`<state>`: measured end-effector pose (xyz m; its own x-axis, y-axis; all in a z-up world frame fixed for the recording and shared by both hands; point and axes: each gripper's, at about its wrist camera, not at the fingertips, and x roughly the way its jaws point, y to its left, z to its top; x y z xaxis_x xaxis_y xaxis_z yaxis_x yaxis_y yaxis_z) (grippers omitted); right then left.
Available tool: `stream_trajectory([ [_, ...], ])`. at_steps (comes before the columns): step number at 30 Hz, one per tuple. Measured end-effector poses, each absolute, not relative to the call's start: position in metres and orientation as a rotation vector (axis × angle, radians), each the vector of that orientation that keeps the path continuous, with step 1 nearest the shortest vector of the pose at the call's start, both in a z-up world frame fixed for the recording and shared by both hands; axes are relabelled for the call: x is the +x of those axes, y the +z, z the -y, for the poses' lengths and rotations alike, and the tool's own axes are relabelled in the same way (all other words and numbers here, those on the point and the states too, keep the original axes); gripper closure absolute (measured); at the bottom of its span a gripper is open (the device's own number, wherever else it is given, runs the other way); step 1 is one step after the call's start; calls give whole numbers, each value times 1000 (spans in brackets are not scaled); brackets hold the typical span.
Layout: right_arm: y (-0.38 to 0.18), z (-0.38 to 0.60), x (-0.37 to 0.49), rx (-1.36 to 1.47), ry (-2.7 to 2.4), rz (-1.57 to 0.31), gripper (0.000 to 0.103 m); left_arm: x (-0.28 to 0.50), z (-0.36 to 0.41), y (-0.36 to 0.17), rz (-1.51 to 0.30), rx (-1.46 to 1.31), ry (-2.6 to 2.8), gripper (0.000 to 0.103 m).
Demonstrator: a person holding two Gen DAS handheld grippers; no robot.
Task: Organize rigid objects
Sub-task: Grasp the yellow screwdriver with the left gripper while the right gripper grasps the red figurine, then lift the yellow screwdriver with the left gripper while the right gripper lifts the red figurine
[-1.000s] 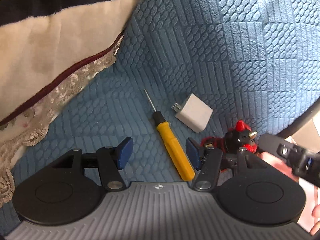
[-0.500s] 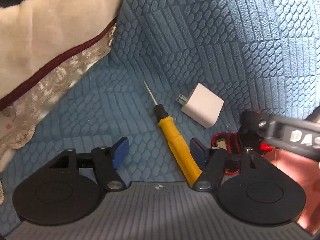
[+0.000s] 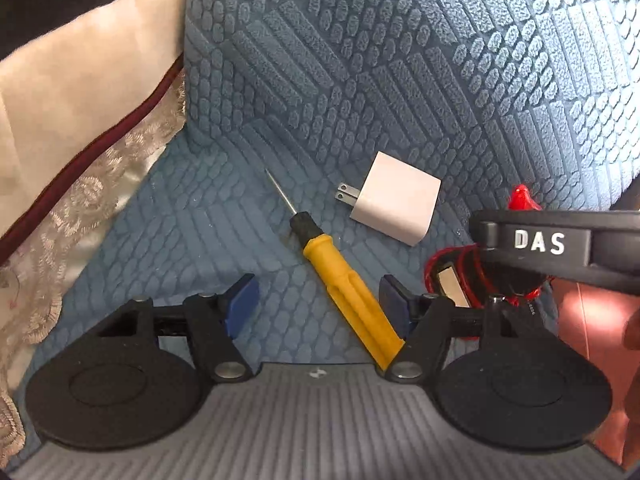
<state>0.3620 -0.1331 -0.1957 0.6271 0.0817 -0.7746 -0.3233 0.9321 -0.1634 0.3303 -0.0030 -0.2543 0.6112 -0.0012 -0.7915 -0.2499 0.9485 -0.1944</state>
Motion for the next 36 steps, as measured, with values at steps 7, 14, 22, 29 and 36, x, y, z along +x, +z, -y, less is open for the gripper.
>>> stream_trajectory([
  [7, -194, 136, 354, -308, 258, -845, 49, 330, -2, -251, -912, -318, 174, 78],
  [14, -192, 133, 341, -308, 261, -832, 53, 321, -12, -249, -906, -391, 180, 83],
  [22, -184, 138, 316, -298, 266, -817, 55, 297, -28, -248, -918, -527, 164, 83],
  [29, -176, 139, 297, -313, 288, -806, 58, 284, -28, -248, -929, -533, 144, 83],
  [36, -161, 136, 272, -344, 312, -785, 58, 279, -21, -246, -949, -502, 135, 83],
])
